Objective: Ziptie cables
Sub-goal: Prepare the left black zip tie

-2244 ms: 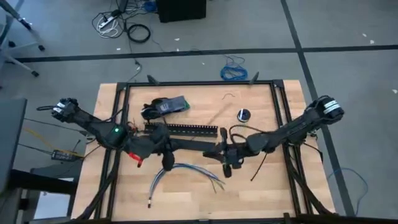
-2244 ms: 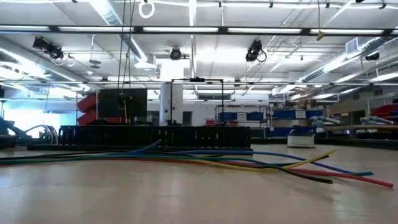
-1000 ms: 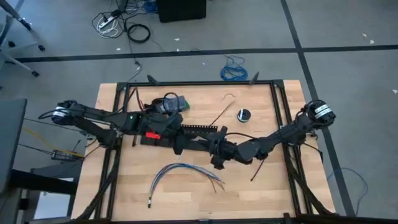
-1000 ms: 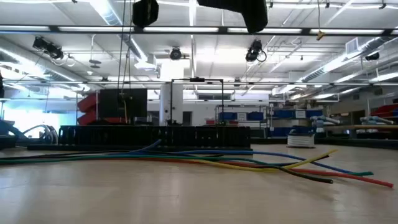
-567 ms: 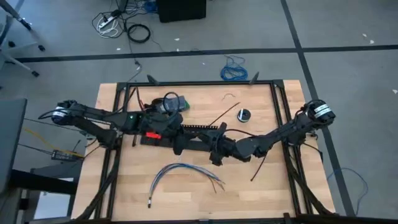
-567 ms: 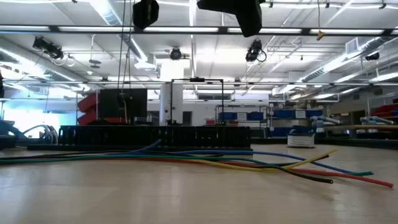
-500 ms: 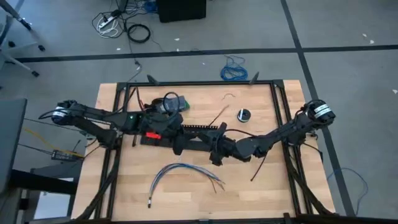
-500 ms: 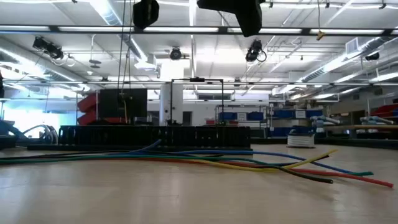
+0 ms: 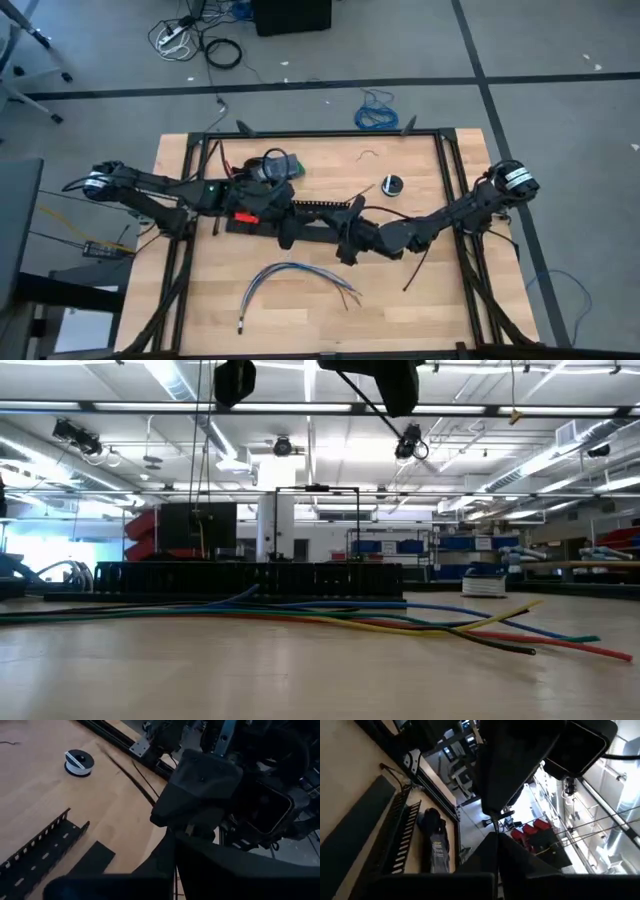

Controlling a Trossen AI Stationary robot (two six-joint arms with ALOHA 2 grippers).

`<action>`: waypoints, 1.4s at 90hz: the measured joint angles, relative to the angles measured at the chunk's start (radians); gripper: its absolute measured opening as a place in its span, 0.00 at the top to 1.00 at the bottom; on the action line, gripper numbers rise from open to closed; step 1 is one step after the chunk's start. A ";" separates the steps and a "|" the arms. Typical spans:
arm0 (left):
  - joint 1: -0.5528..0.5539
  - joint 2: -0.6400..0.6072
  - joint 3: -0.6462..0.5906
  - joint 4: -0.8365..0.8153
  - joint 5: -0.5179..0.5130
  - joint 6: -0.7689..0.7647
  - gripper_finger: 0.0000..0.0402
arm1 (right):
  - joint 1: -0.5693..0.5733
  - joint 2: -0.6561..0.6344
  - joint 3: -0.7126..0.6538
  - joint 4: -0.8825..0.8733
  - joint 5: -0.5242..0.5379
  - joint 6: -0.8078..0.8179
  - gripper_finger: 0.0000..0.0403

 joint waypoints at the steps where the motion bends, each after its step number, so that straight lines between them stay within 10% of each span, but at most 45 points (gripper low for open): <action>1: 0.000 0.000 0.000 0.000 0.000 0.006 1.00 | 0.000 0.000 0.000 0.000 0.000 0.002 1.00; 62: 0.003 -0.009 0.044 -0.004 0.026 0.399 0.63 | 0.041 -0.001 0.000 -0.134 0.044 0.280 1.00; 109: -0.064 -0.111 0.064 -0.170 -0.072 0.705 0.66 | 0.132 -0.252 -0.016 -0.608 0.122 0.802 1.00; 126: -0.116 -0.110 -0.028 -0.004 -0.177 0.694 0.67 | 0.100 -0.313 -0.114 -0.442 0.079 0.915 1.00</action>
